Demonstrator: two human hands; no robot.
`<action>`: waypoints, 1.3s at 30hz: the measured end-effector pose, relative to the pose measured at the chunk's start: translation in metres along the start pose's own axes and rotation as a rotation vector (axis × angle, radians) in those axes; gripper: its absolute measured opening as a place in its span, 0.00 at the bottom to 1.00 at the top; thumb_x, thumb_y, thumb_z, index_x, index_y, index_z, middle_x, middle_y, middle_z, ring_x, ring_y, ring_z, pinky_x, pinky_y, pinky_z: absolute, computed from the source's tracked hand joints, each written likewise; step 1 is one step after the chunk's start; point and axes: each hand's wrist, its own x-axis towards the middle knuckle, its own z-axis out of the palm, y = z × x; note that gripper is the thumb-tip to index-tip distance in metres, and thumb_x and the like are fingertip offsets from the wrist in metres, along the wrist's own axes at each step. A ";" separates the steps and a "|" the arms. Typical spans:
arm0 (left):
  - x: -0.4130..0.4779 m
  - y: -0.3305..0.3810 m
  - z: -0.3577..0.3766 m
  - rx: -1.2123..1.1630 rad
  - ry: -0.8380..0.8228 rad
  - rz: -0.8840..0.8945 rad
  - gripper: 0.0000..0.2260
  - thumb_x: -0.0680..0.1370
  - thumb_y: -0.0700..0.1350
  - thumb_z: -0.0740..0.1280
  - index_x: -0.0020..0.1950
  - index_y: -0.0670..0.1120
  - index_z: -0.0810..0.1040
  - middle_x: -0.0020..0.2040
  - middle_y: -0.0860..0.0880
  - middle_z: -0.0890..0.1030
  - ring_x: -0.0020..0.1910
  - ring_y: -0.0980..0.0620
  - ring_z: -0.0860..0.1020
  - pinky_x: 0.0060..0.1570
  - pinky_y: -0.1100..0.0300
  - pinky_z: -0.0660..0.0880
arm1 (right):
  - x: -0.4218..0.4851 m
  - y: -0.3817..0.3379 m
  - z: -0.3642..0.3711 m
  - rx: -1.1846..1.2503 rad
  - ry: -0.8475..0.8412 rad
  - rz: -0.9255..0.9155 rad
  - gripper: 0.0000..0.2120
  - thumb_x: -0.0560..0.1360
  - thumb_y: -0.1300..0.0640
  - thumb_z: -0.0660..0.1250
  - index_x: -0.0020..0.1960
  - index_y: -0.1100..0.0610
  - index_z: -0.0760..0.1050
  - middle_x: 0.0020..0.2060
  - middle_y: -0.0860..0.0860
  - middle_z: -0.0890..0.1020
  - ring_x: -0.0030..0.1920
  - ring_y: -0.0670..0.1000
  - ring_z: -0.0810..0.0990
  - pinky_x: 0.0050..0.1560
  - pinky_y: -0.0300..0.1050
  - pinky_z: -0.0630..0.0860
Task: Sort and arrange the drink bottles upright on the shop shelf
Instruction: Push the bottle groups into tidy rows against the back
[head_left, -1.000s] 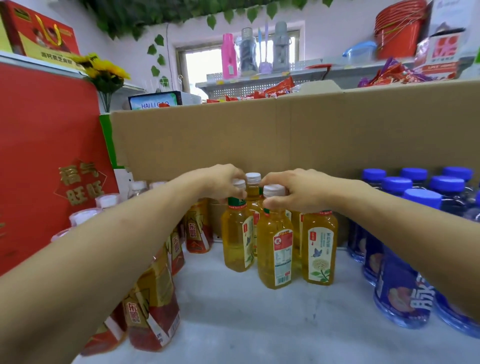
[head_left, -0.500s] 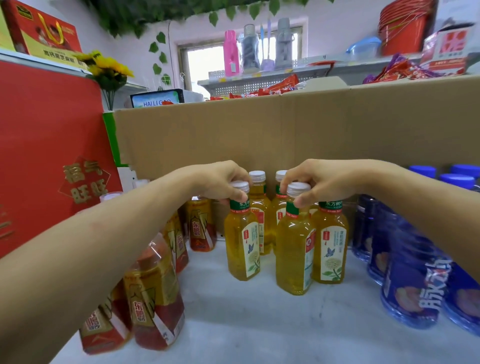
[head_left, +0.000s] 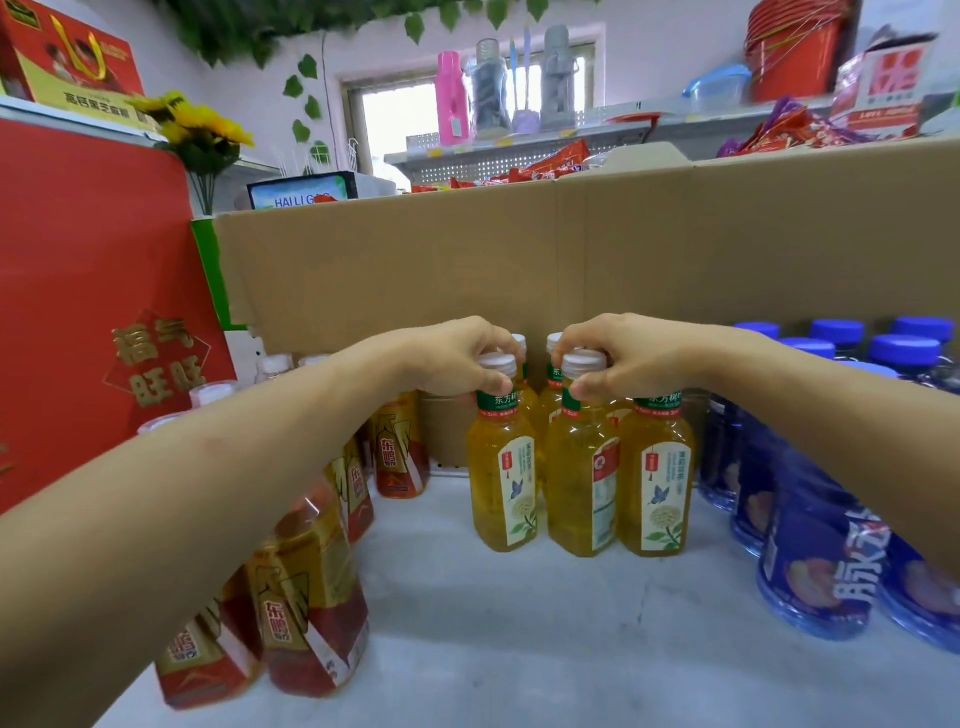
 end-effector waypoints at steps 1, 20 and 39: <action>-0.001 0.001 -0.001 -0.011 -0.017 0.011 0.19 0.81 0.44 0.67 0.72 0.51 0.72 0.71 0.49 0.73 0.67 0.47 0.73 0.65 0.46 0.75 | 0.000 0.000 0.000 -0.013 0.012 0.010 0.13 0.77 0.45 0.68 0.60 0.40 0.70 0.53 0.42 0.73 0.54 0.48 0.76 0.55 0.51 0.78; -0.017 0.023 0.035 -0.246 0.234 0.019 0.17 0.81 0.47 0.68 0.69 0.45 0.74 0.61 0.48 0.80 0.58 0.51 0.78 0.55 0.56 0.78 | -0.019 0.000 -0.014 0.061 -0.028 -0.041 0.10 0.74 0.41 0.71 0.50 0.45 0.78 0.43 0.44 0.85 0.42 0.44 0.84 0.47 0.50 0.83; -0.048 0.014 0.007 -0.155 -0.014 0.111 0.19 0.81 0.49 0.67 0.72 0.55 0.73 0.55 0.65 0.79 0.53 0.64 0.78 0.43 0.70 0.75 | -0.054 0.009 -0.017 0.207 -0.038 0.027 0.10 0.73 0.43 0.73 0.48 0.48 0.80 0.41 0.43 0.84 0.42 0.45 0.84 0.43 0.43 0.78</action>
